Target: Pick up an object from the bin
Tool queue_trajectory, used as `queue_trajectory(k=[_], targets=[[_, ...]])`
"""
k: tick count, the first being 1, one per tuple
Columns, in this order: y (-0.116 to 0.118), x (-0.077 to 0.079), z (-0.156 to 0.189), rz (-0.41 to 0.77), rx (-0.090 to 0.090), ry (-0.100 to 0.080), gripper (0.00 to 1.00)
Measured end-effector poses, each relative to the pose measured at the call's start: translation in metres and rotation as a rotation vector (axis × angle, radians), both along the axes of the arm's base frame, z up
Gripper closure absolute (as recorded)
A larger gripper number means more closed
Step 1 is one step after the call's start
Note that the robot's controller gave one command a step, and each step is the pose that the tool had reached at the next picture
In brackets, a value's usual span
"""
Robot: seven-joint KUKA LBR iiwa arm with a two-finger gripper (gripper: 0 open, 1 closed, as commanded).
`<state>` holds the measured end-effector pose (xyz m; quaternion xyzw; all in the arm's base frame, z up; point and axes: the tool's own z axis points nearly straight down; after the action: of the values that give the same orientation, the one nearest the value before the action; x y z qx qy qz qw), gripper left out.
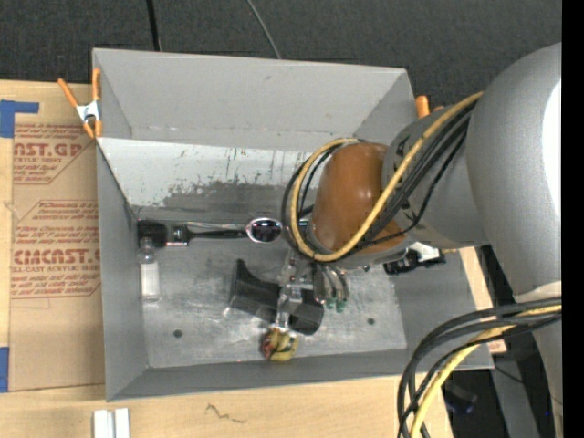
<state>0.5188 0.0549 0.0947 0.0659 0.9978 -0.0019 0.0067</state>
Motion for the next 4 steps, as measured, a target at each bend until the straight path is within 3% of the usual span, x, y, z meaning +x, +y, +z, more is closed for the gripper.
queue_trajectory(k=[4], targets=[[0.0,0.0,0.0,0.0,0.0,0.0,1.0]])
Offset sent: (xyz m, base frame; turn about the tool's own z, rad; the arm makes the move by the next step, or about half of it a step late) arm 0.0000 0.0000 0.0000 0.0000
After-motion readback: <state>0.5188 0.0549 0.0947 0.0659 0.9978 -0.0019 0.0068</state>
